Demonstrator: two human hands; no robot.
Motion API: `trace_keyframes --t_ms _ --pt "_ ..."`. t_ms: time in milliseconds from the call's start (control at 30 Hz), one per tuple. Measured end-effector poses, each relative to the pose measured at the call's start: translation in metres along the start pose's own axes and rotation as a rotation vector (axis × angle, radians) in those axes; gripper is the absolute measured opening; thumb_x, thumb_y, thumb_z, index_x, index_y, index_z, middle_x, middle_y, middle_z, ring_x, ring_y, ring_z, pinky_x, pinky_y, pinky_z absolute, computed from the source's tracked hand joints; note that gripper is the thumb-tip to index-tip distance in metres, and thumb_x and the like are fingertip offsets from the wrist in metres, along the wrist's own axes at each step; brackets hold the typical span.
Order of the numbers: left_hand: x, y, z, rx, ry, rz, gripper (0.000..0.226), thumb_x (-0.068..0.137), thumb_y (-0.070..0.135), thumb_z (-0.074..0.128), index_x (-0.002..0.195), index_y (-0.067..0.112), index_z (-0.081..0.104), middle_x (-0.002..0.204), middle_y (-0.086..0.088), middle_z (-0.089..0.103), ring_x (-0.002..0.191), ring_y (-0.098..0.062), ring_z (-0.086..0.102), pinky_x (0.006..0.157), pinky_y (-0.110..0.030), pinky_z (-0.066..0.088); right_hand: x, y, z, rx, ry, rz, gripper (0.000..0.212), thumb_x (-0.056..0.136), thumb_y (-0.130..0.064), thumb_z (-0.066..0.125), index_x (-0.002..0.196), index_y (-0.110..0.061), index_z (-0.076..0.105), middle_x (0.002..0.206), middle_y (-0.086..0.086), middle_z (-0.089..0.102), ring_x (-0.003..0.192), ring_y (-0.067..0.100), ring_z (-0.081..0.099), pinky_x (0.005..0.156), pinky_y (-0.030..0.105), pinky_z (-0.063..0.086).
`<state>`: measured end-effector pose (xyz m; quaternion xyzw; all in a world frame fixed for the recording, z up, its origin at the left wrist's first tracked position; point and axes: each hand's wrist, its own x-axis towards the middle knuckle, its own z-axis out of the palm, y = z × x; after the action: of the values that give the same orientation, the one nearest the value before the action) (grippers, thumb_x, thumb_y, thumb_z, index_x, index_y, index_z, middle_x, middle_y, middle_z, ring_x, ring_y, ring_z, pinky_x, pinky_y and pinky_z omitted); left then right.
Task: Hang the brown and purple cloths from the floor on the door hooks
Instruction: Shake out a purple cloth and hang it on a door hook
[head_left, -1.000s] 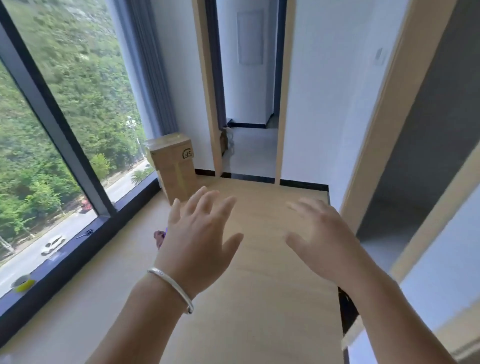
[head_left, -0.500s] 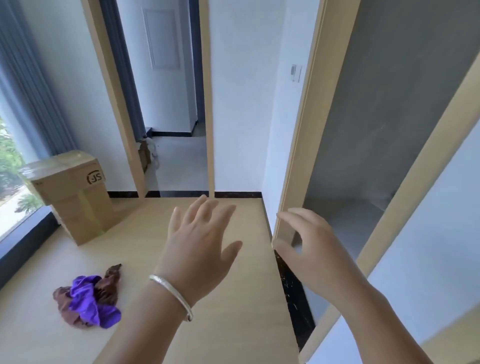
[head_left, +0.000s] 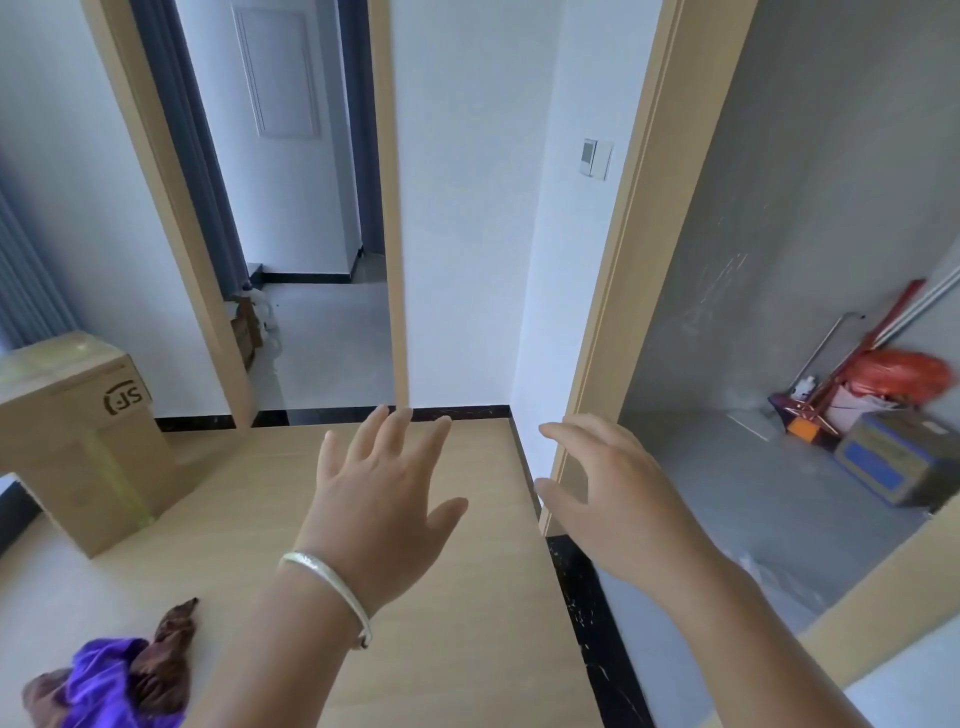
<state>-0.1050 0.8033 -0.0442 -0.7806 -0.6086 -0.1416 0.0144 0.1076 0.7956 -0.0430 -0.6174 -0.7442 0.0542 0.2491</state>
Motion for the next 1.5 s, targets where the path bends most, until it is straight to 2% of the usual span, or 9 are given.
trace_keyframes --t_ms 233,633,900,1167,1333,1500 --pt "0.103 -0.005 0.032 0.048 0.000 -0.023 0.070 0.092 0.062 0.037 0.148 0.038 0.004 0.157 0.005 0.013 0.147 -0.016 -0.001 0.119 -0.048 0.004 0.102 0.056 0.027 0.047 -0.030 -0.004 0.052 0.091 -0.041 0.054 0.141 -0.034 0.042 0.146 -0.015 0.035 0.136 0.002 0.023 0.109 0.024 0.023" --pt "0.300 0.017 0.066 0.079 0.042 -0.094 0.068 0.091 0.062 0.037 0.147 0.037 0.010 0.155 0.004 0.019 0.147 -0.017 0.006 0.119 -0.050 0.008 0.292 0.162 0.033 0.100 -0.082 -0.080 0.054 0.093 -0.037 0.054 0.144 -0.034 0.037 0.150 -0.013 0.030 0.139 0.004 0.018 0.113 0.026 0.020" --pt "0.399 -0.004 0.100 0.005 0.022 -0.149 0.076 0.082 0.075 0.022 0.148 0.038 0.015 0.155 0.005 0.021 0.147 -0.015 -0.001 0.117 -0.048 0.002 0.379 0.200 0.069 0.074 -0.136 -0.076 0.054 0.093 -0.045 0.051 0.144 -0.036 0.035 0.151 -0.013 0.029 0.140 0.003 0.014 0.113 0.026 0.016" --pt "0.532 -0.066 0.137 -0.082 0.026 -0.150 0.072 0.086 0.072 0.027 0.147 0.037 0.018 0.155 0.007 0.019 0.147 -0.015 -0.003 0.118 -0.049 0.003 0.515 0.211 0.101 0.001 -0.142 -0.066 0.056 0.094 -0.044 0.049 0.146 -0.037 0.030 0.153 -0.015 0.024 0.143 0.003 0.012 0.115 0.025 0.016" --pt "0.609 -0.127 0.143 -0.116 0.066 -0.184 0.069 0.087 0.070 0.030 0.146 0.037 0.019 0.151 0.008 0.024 0.147 -0.016 -0.001 0.118 -0.049 0.004 0.616 0.194 0.125 -0.030 -0.143 -0.109 0.056 0.093 -0.045 0.050 0.145 -0.036 0.032 0.152 -0.016 0.026 0.141 0.001 0.014 0.113 0.022 0.016" --pt "0.655 -0.192 0.148 -0.097 0.086 -0.248 0.070 0.085 0.071 0.026 0.146 0.038 0.016 0.155 0.006 0.020 0.147 -0.015 -0.001 0.118 -0.049 0.005 0.691 0.165 0.168 0.014 -0.148 -0.187 0.054 0.093 -0.044 0.052 0.144 -0.036 0.034 0.149 -0.018 0.028 0.139 0.001 0.019 0.113 0.025 0.022"
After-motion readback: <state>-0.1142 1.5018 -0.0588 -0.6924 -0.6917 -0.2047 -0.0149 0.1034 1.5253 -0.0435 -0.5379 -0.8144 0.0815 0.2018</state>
